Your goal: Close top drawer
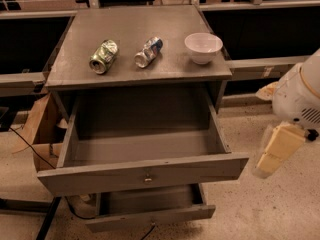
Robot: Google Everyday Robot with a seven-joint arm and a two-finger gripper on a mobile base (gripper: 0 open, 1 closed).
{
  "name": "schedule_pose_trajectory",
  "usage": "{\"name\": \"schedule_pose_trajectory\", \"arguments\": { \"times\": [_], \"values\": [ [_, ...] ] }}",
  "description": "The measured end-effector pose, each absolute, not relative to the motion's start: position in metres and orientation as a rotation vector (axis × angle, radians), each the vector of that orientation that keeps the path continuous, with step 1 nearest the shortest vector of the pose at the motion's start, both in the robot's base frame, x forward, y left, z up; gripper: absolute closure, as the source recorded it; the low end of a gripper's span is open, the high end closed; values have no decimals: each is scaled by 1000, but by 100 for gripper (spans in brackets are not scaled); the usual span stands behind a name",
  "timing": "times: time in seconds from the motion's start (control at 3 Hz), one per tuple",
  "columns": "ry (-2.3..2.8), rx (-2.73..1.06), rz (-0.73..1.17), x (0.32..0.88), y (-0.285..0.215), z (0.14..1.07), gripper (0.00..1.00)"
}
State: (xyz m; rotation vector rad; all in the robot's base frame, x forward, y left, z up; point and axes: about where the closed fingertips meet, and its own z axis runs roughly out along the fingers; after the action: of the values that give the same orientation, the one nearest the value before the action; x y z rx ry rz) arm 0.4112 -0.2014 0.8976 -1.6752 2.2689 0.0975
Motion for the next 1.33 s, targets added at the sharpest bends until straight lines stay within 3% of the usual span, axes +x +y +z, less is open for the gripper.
{"name": "schedule_pose_trajectory", "arguments": {
  "times": [0.33,0.67,1.33],
  "values": [
    [2310,-1640,260,394,-192,839,0],
    [2353,-1593,376,389,-183,786,17],
    [2431,-1468,487,392,-183,720,62]
  ]
}}
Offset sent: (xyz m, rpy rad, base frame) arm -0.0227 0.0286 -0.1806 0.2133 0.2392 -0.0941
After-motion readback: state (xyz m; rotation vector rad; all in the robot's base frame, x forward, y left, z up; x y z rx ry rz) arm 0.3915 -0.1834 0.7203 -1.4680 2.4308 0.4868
